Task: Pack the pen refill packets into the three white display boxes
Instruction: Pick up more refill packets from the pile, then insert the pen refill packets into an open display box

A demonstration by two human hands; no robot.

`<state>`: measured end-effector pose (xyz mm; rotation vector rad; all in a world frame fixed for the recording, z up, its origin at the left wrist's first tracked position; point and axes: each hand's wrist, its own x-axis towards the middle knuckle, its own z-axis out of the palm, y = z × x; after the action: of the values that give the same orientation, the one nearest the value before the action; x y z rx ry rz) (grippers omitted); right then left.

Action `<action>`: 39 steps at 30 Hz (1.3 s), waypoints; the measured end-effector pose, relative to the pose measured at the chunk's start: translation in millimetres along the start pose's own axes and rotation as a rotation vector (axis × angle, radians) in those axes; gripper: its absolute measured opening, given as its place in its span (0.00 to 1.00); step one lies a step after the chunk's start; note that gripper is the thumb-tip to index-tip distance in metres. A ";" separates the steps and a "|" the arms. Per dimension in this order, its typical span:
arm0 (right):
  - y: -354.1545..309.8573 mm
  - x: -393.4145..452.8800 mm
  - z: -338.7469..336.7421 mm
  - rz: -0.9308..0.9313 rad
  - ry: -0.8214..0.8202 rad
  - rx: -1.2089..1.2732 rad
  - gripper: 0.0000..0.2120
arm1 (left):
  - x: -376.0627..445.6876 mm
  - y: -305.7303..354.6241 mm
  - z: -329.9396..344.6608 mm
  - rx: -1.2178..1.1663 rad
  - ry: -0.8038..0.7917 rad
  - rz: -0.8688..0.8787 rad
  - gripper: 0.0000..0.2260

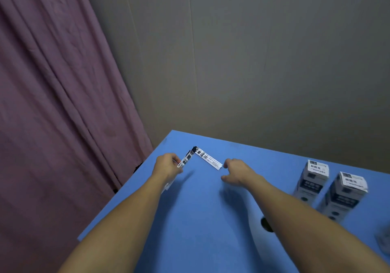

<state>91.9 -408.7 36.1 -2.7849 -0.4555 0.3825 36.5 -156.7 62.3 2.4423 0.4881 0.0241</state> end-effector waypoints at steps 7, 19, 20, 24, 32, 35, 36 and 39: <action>9.0 -66.8 5.4 0.078 0.021 0.022 0.24 | -42.9 8.0 3.3 -0.045 -0.020 0.114 0.08; 44.7 -228.8 16.7 0.291 0.109 0.064 0.23 | -145.7 29.5 56.6 -0.073 -0.185 0.305 0.08; 50.3 -242.8 17.2 0.309 0.117 0.072 0.23 | -154.6 36.8 59.9 -0.066 -0.194 0.319 0.08; 77.2 -294.1 11.6 0.393 0.159 0.103 0.24 | -192.4 75.8 74.0 -0.060 -0.239 0.420 0.09; 137.5 -377.0 3.5 0.502 0.230 0.132 0.23 | -261.0 142.0 115.6 -0.080 -0.303 0.537 0.08; 167.8 -407.2 0.6 0.524 0.254 0.148 0.24 | -285.1 165.2 135.8 -0.084 -0.304 0.546 0.08; 178.6 -417.3 -0.3 0.527 0.259 0.147 0.24 | -293.5 172.7 142.7 -0.094 -0.302 0.536 0.08; 211.7 -447.5 -2.7 0.530 0.270 0.153 0.23 | -320.9 193.4 166.2 -0.136 -0.293 0.505 0.07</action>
<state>-260.0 -755.8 64.1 -2.7134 0.3670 0.1345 -174.0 -508.1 78.3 2.3197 -0.2551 -0.0842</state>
